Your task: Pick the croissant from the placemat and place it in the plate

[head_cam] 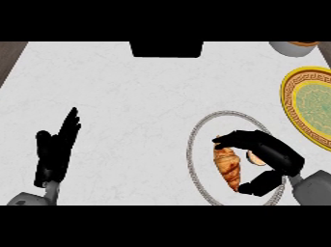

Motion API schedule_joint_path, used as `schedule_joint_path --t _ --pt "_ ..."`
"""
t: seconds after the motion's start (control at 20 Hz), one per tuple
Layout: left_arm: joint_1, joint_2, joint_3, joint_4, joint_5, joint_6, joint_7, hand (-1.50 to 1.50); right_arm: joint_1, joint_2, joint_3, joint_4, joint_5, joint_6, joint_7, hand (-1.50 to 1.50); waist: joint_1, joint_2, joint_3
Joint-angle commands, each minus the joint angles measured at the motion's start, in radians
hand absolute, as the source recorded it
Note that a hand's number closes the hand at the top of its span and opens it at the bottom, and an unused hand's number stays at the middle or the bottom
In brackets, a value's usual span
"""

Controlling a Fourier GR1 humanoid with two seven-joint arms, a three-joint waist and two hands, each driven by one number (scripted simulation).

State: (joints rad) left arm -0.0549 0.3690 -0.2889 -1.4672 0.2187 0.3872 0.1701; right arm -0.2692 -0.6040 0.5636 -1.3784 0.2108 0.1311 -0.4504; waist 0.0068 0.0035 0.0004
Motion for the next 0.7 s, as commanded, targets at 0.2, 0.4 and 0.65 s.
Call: schedule_joint_path --t 0.2,0.4,0.65 --pt "0.009 0.022 0.034 0.0 0.024 -0.047 0.005 0.0 -0.186 -0.076 0.077 -0.076 0.287 0.045 0.217 -1.5 0.009 -0.007 -0.002" --pt "-0.028 -0.029 0.015 0.029 -0.032 0.016 0.03 0.0 -0.191 -0.071 0.137 -0.148 0.37 0.151 0.349 -1.5 -0.009 -0.006 -0.001" --pt "0.027 -0.005 0.021 -0.009 -0.017 -0.038 0.004 0.0 -0.219 -0.063 0.193 -0.211 0.379 0.385 0.507 -1.5 -0.007 -0.008 -0.002"
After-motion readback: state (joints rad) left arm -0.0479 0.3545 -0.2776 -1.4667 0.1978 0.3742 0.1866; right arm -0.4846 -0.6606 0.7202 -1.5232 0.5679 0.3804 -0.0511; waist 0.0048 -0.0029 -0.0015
